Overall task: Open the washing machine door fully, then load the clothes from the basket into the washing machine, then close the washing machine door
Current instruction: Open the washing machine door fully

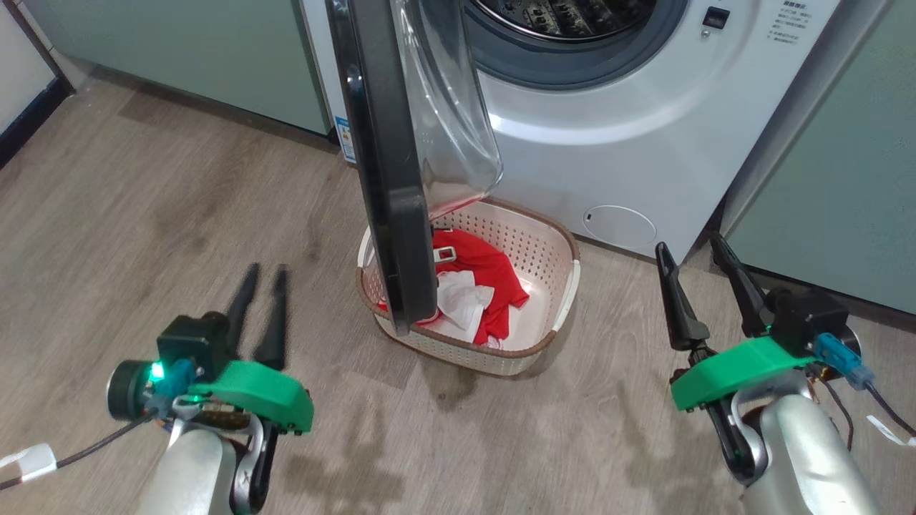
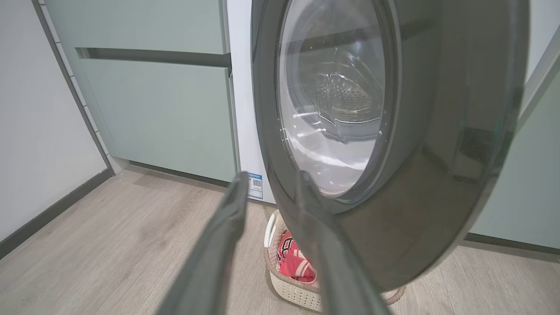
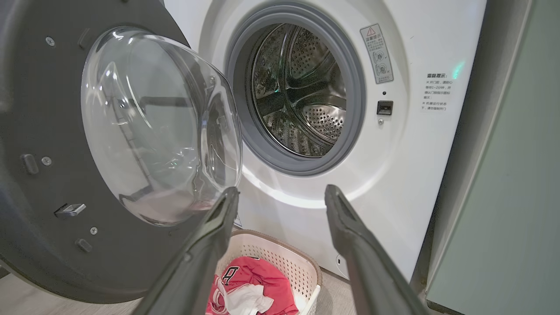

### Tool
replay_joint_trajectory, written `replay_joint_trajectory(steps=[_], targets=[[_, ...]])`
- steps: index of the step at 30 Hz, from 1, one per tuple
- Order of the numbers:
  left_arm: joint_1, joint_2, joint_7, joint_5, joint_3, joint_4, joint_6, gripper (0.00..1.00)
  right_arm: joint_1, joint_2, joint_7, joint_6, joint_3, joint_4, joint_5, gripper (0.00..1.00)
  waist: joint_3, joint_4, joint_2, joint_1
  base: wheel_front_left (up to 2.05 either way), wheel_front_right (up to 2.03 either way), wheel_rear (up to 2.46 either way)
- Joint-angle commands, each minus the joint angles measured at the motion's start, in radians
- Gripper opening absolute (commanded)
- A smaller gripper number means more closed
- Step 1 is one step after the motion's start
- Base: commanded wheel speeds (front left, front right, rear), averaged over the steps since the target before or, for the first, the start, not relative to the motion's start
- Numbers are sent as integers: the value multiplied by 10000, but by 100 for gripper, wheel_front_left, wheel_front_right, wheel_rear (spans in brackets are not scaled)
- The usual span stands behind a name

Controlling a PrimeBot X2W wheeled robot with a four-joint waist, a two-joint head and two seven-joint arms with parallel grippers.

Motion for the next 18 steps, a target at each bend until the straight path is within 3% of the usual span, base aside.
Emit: replay_joint_trajectory(steps=[1, 18], targets=[[-306, 246, 0, -106, 291, -319, 76, 0, -478, 56, -93, 0, 178, -270, -39, 100, 10, 0, -1, 0, 0, 0, 0], [-1147, 562, -270, -90, 574, -1062, 255, 0, -493, 56, -93, 0, 188, -203, -15, 100, -15, 44, -1, 0, 0, 0, 0]])
